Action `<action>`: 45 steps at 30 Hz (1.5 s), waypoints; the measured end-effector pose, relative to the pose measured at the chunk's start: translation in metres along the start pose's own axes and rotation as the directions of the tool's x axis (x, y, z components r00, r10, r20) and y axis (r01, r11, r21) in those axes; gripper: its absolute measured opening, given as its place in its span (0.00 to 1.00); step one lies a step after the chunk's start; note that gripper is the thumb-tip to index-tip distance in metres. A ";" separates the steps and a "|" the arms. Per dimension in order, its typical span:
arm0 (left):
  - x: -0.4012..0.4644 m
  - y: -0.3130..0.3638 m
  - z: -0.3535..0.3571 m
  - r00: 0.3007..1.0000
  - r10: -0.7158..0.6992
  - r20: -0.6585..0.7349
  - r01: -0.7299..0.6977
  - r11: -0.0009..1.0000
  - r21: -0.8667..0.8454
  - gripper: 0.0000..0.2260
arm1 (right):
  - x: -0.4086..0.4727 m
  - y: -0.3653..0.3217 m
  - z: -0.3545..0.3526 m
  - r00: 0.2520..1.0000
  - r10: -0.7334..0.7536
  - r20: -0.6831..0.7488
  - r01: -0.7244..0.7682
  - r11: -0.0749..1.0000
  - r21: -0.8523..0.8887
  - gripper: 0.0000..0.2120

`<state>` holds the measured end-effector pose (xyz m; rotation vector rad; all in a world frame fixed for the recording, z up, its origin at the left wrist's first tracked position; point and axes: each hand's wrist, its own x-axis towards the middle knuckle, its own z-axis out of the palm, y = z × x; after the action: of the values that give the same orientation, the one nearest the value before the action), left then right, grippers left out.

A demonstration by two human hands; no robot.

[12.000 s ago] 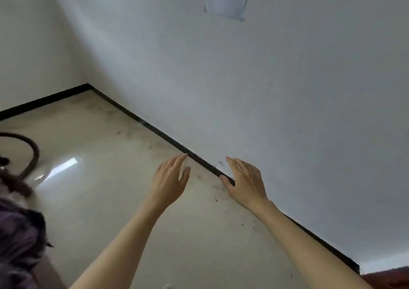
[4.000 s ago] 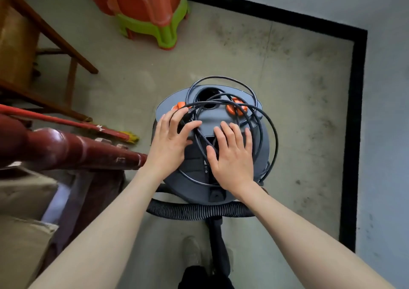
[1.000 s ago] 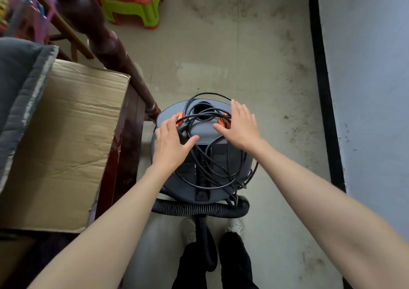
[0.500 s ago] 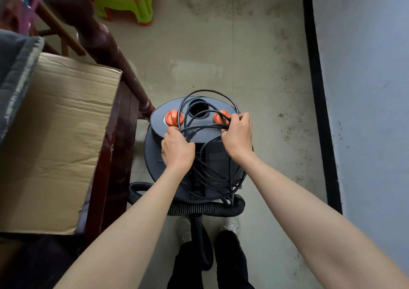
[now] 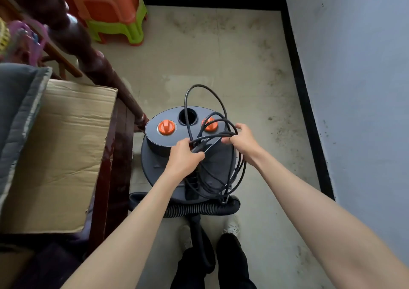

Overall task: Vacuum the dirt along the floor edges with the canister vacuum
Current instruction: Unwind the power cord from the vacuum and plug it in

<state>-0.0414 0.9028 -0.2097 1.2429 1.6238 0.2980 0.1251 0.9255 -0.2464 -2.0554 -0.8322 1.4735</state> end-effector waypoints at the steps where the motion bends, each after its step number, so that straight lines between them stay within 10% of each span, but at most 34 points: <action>1: -0.004 0.005 0.000 1.000 0.016 0.013 -0.016 1.000 -0.012 0.07 | -0.007 -0.001 -0.006 1.000 -0.031 0.005 0.031 1.000 0.002 0.30; 10: -0.045 0.080 0.012 0.997 0.072 -0.038 -0.077 0.982 -0.172 0.05 | -0.099 0.021 -0.061 0.922 -0.367 -0.124 0.331 0.913 -0.239 0.35; 14: -0.056 0.123 0.028 0.994 0.067 -0.091 -0.090 0.956 -0.278 0.03 | -0.127 0.028 -0.086 0.880 -0.436 0.188 0.471 0.854 -0.223 0.32; 22: -0.092 0.204 0.098 0.975 0.111 -0.193 -0.173 0.924 -0.342 0.08 | -0.113 0.018 -0.186 0.800 -0.543 0.255 0.596 0.670 -0.442 0.05; 45: -0.024 0.403 0.129 0.973 0.220 -0.068 -0.202 0.675 -0.710 0.04 | -0.039 -0.104 -0.372 0.690 -0.719 0.077 0.612 0.524 -0.592 0.11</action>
<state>0.2927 1.0120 0.0268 0.8004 1.1404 0.9657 0.4484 0.9595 -0.0347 -1.8161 -1.9216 0.6049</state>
